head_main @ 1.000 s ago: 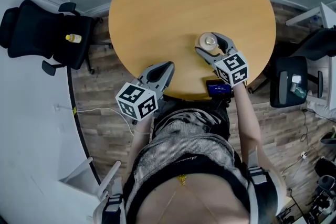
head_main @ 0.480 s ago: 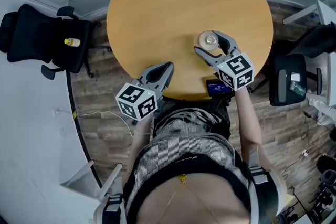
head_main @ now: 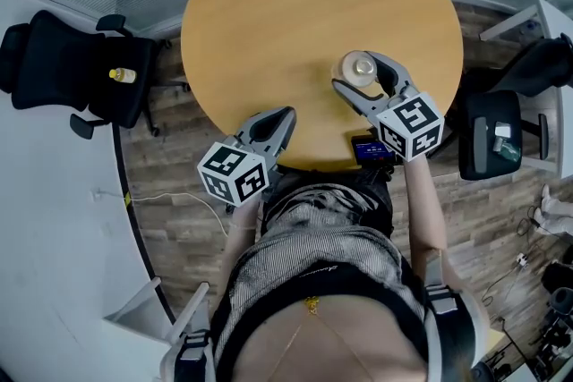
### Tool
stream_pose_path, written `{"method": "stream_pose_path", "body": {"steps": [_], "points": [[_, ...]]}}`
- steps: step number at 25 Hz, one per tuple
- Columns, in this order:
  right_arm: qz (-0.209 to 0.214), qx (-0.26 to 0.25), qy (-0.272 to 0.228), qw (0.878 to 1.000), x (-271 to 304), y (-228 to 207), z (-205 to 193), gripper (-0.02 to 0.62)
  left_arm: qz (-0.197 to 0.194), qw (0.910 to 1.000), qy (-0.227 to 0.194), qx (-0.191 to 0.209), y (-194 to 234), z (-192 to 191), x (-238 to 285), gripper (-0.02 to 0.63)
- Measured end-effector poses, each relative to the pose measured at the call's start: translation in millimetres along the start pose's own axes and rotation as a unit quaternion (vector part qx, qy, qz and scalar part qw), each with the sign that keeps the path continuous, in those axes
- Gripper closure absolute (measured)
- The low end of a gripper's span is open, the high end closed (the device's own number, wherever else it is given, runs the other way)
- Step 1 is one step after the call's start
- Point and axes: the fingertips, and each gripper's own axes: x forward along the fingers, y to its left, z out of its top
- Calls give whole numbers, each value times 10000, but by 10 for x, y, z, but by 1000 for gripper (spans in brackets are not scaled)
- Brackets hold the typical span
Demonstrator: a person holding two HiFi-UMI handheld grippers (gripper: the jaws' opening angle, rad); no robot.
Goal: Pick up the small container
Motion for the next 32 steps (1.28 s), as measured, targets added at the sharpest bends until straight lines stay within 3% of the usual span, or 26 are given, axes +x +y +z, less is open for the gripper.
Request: {"method": "stream_pose_path", "body": {"steps": [32], "points": [[-40, -132, -633, 9979, -442, 216, 802, 258, -287, 9996, 66, 37, -154, -26, 76, 601]]}}
